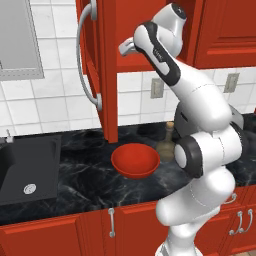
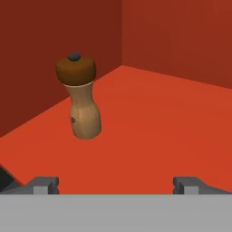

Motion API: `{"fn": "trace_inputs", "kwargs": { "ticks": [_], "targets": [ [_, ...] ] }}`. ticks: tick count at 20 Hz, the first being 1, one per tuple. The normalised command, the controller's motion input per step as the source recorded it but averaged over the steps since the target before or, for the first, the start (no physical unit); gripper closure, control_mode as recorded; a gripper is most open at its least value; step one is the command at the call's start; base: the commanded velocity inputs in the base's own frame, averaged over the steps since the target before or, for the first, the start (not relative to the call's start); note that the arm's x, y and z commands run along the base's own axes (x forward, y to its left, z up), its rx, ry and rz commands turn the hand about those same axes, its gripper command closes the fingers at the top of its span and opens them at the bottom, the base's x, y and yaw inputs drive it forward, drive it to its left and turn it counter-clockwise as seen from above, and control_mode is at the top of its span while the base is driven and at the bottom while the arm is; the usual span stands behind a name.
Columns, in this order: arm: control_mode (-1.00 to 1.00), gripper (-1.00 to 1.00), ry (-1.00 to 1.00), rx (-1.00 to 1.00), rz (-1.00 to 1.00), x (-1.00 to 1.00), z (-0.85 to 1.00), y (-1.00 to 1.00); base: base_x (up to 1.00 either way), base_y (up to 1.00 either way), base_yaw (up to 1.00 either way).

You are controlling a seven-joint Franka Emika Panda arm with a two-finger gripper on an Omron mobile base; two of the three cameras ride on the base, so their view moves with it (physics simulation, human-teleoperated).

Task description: Retrieve the bottle and the shaker from the cabinet and place them next to the mixing bowl on the counter. Then add garlic from the fridge to the mixing bowl.

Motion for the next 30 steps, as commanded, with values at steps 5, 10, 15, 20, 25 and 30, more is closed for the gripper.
{"fn": "trace_inputs", "kwargs": {
  "ticks": [5,10,15,20,25,30],
  "targets": [
    [-1.0,-1.0,0.0,0.02,0.0,0.03,0.02,0.03,0.0,0.0,0.0],
    [-1.0,-1.0,-0.01,0.0,0.0,0.0,0.0,0.02,0.0,0.0,0.0],
    [-1.0,-1.0,-0.03,0.0,0.0,0.04,0.0,0.01,0.0,0.0,0.0],
    [-1.0,-1.0,-0.17,-0.03,0.0,0.38,0.0,0.2,0.0,0.0,0.0],
    [-1.0,-1.0,-0.09,-0.01,0.0,0.13,0.0,0.21,0.0,0.0,0.0],
    [-1.0,-1.0,0.0,0.0,0.0,0.02,-0.01,0.28,0.0,0.0,0.0]
  ]
}}
